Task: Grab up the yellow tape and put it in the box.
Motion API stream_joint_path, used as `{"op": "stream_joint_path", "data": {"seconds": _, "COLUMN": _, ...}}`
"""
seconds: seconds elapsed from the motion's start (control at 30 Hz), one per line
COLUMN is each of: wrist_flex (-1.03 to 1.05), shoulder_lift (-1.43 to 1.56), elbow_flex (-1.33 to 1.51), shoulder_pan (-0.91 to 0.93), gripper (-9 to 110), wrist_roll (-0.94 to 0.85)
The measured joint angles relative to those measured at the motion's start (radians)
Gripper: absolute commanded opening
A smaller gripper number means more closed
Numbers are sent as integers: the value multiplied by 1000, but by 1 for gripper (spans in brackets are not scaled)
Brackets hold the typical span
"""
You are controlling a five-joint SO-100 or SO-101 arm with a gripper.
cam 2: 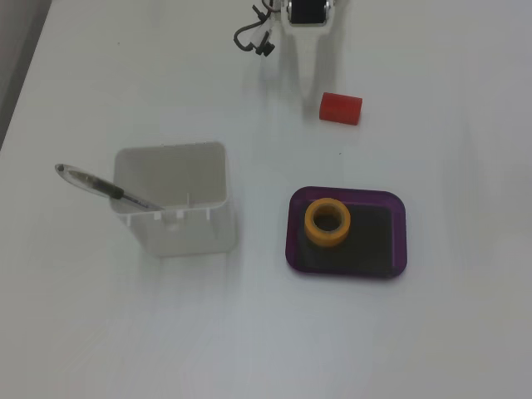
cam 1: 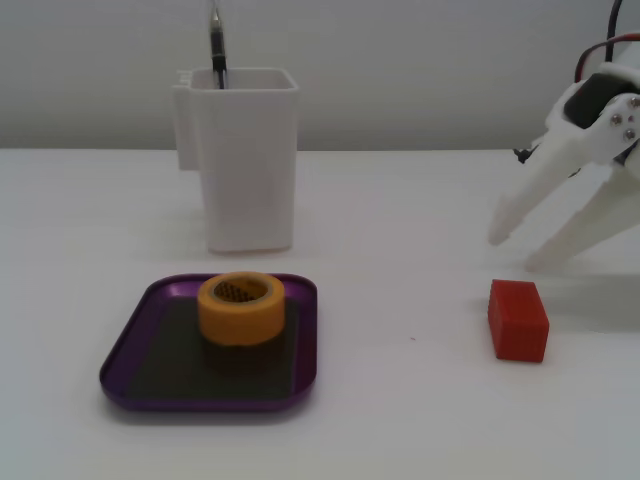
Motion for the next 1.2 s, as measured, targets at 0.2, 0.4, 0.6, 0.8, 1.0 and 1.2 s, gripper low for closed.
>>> {"op": "stream_joint_path", "data": {"seconds": 0.2, "wrist_flex": 12, "shoulder_lift": 0, "elbow_flex": 0, "shoulder_pan": 0, "gripper": 0, "wrist_roll": 34}}
{"op": "stream_joint_path", "data": {"seconds": 0.4, "wrist_flex": 3, "shoulder_lift": 0, "elbow_flex": 6, "shoulder_pan": 0, "gripper": 0, "wrist_roll": 35}}
{"op": "stream_joint_path", "data": {"seconds": 0.6, "wrist_flex": 3, "shoulder_lift": 0, "elbow_flex": 6, "shoulder_pan": 0, "gripper": 0, "wrist_roll": 35}}
{"op": "stream_joint_path", "data": {"seconds": 0.8, "wrist_flex": 3, "shoulder_lift": 0, "elbow_flex": 6, "shoulder_pan": 0, "gripper": 0, "wrist_roll": 35}}
{"op": "stream_joint_path", "data": {"seconds": 1.0, "wrist_flex": 3, "shoulder_lift": 0, "elbow_flex": 6, "shoulder_pan": 0, "gripper": 0, "wrist_roll": 35}}
{"op": "stream_joint_path", "data": {"seconds": 1.2, "wrist_flex": 3, "shoulder_lift": 0, "elbow_flex": 6, "shoulder_pan": 0, "gripper": 0, "wrist_roll": 35}}
